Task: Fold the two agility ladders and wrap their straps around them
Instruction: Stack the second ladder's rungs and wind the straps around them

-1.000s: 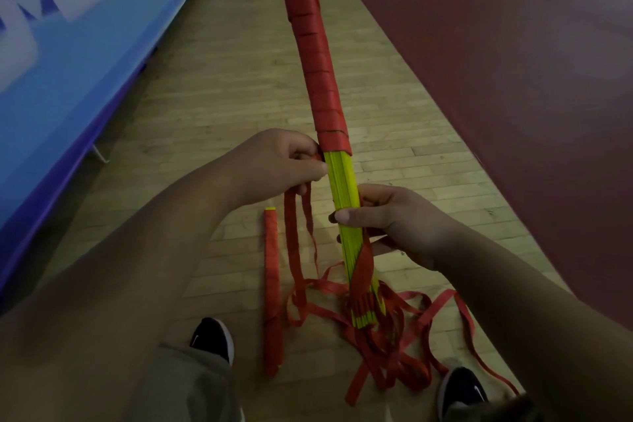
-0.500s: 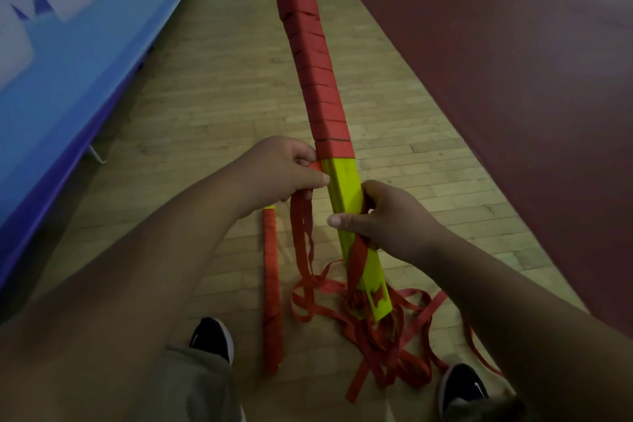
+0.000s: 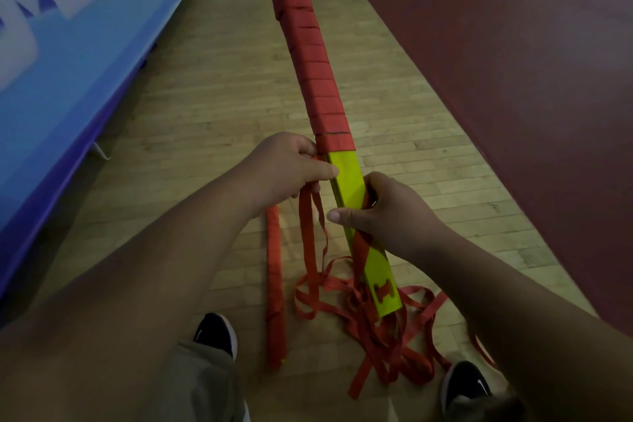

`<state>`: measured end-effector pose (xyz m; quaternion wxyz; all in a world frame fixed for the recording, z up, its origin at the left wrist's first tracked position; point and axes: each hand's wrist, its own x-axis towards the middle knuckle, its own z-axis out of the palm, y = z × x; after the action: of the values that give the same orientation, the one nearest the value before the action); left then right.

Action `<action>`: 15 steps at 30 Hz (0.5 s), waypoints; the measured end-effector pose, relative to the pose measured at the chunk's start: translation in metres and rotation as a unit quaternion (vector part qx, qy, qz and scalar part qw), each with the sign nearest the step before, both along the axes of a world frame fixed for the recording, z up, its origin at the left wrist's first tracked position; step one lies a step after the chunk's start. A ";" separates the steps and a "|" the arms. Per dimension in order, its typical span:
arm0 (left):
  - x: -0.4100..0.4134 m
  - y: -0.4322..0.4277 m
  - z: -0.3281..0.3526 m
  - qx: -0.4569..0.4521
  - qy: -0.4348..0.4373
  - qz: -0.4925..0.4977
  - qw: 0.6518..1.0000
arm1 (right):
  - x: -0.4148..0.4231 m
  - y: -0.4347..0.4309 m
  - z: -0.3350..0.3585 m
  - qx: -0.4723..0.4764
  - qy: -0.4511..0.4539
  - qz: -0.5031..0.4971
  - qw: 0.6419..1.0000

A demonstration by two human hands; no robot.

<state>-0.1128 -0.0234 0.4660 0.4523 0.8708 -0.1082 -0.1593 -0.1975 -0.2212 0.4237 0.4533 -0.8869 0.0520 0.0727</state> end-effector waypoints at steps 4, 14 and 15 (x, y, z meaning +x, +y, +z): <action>-0.001 0.002 0.002 -0.021 0.003 0.004 1.000 | -0.001 0.001 0.004 0.003 0.003 -0.004 1.000; 0.000 0.001 0.005 -0.101 0.014 0.017 0.995 | -0.004 0.002 0.016 0.011 -0.011 -0.010 1.000; 0.001 0.001 0.006 -0.113 0.023 0.016 0.993 | -0.003 0.000 0.018 0.034 -0.001 -0.008 0.999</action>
<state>-0.1114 -0.0220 0.4720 0.5530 0.8116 -0.1015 -0.1587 -0.2007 -0.2208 0.4420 0.4836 -0.8707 0.0563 0.0700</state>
